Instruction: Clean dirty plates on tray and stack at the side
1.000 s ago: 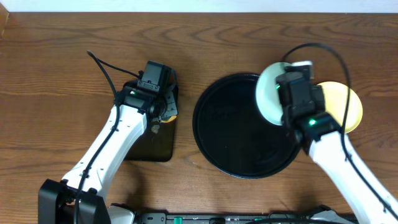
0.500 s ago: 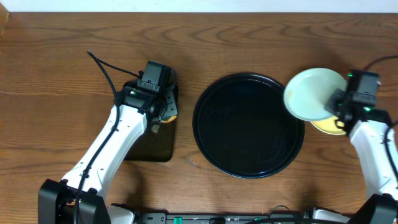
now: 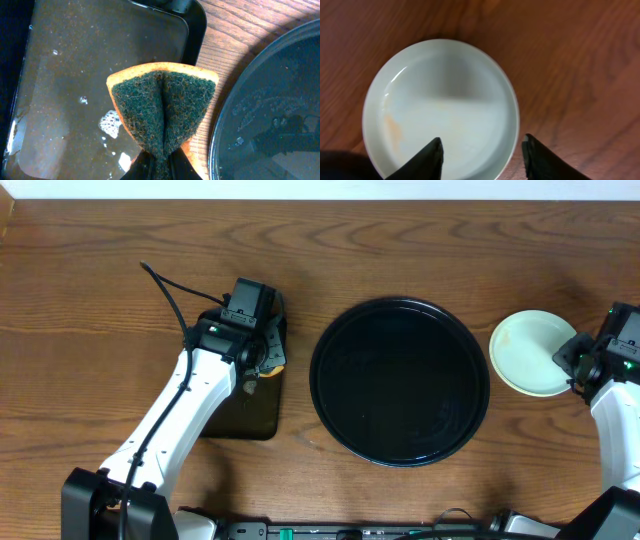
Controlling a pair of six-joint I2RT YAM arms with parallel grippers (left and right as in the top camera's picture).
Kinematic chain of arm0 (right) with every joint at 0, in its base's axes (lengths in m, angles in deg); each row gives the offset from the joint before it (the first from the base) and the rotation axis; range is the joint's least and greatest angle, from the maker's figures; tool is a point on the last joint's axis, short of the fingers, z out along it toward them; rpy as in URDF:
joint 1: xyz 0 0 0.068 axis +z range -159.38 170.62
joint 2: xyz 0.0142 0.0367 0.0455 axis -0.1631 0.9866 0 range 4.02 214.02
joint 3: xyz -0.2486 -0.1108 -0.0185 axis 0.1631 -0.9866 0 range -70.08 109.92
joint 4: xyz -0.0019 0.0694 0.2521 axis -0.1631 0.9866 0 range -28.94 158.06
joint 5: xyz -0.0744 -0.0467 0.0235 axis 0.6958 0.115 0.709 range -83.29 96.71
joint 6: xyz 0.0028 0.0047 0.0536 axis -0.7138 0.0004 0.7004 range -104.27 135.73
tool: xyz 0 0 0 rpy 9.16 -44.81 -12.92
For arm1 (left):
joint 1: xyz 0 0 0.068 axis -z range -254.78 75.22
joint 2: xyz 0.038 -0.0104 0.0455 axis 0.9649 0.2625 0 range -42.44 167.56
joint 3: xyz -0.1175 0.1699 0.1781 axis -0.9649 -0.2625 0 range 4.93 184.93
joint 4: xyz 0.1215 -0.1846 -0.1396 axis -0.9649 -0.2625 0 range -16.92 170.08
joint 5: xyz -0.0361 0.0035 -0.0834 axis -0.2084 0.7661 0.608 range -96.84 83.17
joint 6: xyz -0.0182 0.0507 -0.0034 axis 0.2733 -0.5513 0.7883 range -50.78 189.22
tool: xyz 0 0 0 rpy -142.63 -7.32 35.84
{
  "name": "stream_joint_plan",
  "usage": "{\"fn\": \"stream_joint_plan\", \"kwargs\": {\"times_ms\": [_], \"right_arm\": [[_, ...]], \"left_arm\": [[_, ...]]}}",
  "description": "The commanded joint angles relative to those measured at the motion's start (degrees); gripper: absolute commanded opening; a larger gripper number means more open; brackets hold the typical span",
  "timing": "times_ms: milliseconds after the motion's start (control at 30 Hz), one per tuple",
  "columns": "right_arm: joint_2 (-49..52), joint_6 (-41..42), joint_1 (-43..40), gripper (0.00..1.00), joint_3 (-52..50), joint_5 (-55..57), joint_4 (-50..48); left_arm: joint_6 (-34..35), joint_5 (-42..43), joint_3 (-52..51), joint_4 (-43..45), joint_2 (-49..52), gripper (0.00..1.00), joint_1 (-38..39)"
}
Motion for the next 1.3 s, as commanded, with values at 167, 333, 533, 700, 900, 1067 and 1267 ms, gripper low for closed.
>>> {"fn": "stream_joint_plan", "kwargs": {"times_ms": [167,333,533,700,900,1067,1267], "right_arm": [[-0.1,-12.7,0.7,0.55,0.1,-20.4,1.2],[-0.1,-14.5,2.6,0.55,0.1,-21.2,3.7],[-0.1,-15.9,5.4,0.55,0.1,-21.4,3.9],[-0.1,-16.9,9.0,0.55,0.1,-21.4,4.5],[-0.1,-16.8,12.3,0.55,0.1,-21.4,4.5],[-0.1,-16.8,14.1,0.55,0.1,-21.3,4.5],[-0.1,-16.8,15.0,0.55,0.1,-21.2,4.5]], "left_arm": [[-3.9,-5.0,-0.5,-0.2,0.2,0.08,-0.1],[-13.2,-12.4,-1.2,0.9,0.3,0.08,-0.2],[-23.7,-12.3,-4.5,4.9,3.0,0.08,-0.2],[-22.8,-12.3,-5.0,5.3,8.7,0.08,-0.4],[-21.2,-12.3,-5.0,6.5,13.2,0.08,-0.6],[-19.7,-12.0,-4.6,10.0,12.9,0.39,-0.6],[-18.9,-10.4,-3.7,11.3,12.9,0.69,-0.6]]}}
